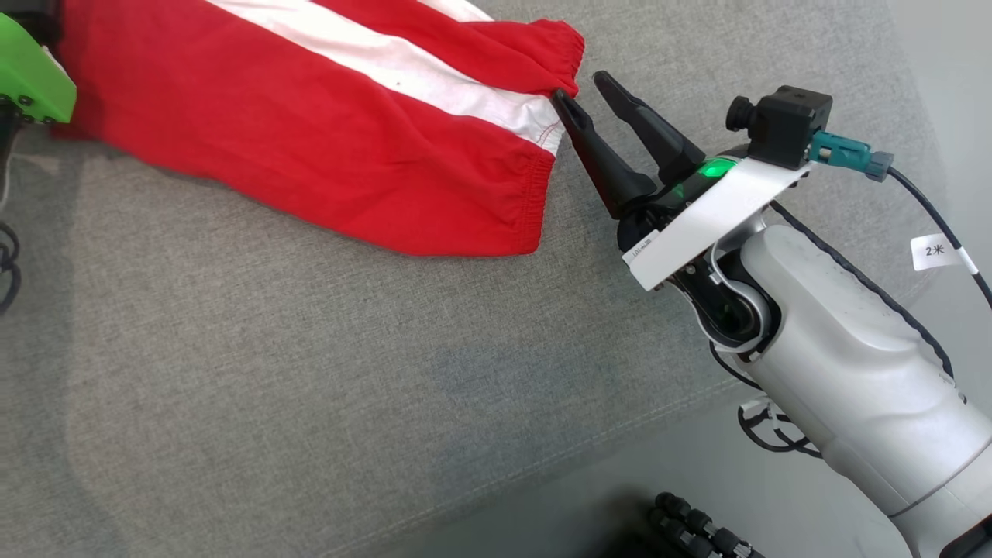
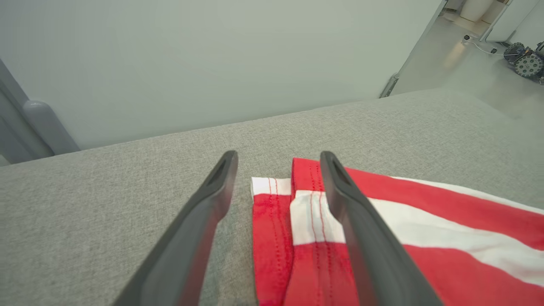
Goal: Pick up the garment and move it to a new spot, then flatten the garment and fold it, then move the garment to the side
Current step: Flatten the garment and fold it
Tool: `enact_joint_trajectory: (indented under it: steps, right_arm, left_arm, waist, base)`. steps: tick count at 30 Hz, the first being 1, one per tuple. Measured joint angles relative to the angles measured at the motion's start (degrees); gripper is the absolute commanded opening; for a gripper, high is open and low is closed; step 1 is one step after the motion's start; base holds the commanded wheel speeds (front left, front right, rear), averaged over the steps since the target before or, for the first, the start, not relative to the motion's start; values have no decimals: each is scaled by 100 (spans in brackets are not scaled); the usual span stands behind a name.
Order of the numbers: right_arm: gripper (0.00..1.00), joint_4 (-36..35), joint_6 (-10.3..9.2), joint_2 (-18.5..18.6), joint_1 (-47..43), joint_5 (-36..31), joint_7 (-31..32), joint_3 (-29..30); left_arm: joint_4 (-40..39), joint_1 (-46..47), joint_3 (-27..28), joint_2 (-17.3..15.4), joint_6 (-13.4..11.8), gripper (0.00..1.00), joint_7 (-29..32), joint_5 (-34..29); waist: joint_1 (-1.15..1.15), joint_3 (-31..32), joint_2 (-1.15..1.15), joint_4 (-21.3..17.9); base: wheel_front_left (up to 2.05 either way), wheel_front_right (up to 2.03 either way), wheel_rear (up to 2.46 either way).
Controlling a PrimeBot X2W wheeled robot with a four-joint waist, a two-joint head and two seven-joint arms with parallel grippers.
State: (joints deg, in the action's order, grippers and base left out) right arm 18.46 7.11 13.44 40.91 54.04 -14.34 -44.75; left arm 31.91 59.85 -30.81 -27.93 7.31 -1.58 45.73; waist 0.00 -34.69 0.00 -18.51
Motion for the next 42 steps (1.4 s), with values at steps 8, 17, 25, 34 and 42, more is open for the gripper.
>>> enact_joint_trajectory:
  steps: [8,17,25,34,42]
  right_arm:
    - [100,178,0,14,-118,297,-8,314]
    - [100,352,0,-33,-1045,856,-8,580]
    - [100,469,0,93,-1555,845,-8,950]
    - [100,489,0,100,-1938,603,-8,1247]
    - [100,402,0,143,-2256,109,-8,1583]
  left_arm:
    - [-34,-258,-447,30,0,100,-487,9]
    - [-191,-1121,-652,199,0,100,-1287,-62]
    - [-370,-2106,-314,557,-205,100,-1318,-92]
    - [-1316,-3225,315,1114,-606,100,-1315,-498]
    - [-1860,-4186,851,1469,-943,100,-1311,-871]
  waist:
    - [0,461,0,128]
    - [-1,1121,0,349]
    - [-1,1731,0,672]
    - [-1,2272,0,1111]
    - [-1,2621,0,1420]
  base:
    - [0,0,0]
    - [0,0,0]
    - [0,0,0]
    - [0,0,0]
    - [0,0,0]
